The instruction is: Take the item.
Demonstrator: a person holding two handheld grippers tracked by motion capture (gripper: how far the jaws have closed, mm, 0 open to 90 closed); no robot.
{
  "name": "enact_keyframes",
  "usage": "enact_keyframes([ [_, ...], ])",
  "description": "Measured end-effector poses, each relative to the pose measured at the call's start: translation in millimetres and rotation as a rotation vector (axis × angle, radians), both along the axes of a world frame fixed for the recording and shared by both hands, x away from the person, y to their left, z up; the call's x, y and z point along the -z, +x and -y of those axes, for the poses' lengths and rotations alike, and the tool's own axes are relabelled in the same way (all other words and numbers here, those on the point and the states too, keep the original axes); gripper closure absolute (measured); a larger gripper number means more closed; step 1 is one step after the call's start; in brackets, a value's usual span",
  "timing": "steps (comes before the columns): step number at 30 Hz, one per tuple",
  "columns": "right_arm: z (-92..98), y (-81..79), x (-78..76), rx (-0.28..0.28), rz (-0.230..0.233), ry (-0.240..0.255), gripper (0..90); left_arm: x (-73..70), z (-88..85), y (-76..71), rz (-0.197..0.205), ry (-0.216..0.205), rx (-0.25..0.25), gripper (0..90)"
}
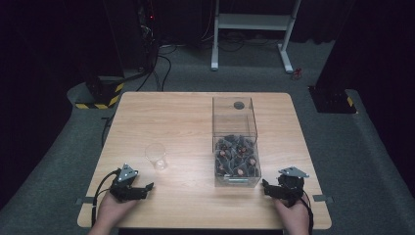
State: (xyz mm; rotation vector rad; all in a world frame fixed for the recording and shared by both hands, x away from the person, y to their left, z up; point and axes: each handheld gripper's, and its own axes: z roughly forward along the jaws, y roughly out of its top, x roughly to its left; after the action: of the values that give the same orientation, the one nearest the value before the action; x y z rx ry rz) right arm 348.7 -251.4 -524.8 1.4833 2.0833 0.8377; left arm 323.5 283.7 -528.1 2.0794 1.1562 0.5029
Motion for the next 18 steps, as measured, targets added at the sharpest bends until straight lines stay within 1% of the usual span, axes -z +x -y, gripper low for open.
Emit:
enact_keyframes([
  [18, -0.4, -1.2, 0.0, -0.001, -0.002, 0.003, 7.7, 0.0, -0.1, -0.5, -0.003, -0.005, -0.002, 17.7],
])
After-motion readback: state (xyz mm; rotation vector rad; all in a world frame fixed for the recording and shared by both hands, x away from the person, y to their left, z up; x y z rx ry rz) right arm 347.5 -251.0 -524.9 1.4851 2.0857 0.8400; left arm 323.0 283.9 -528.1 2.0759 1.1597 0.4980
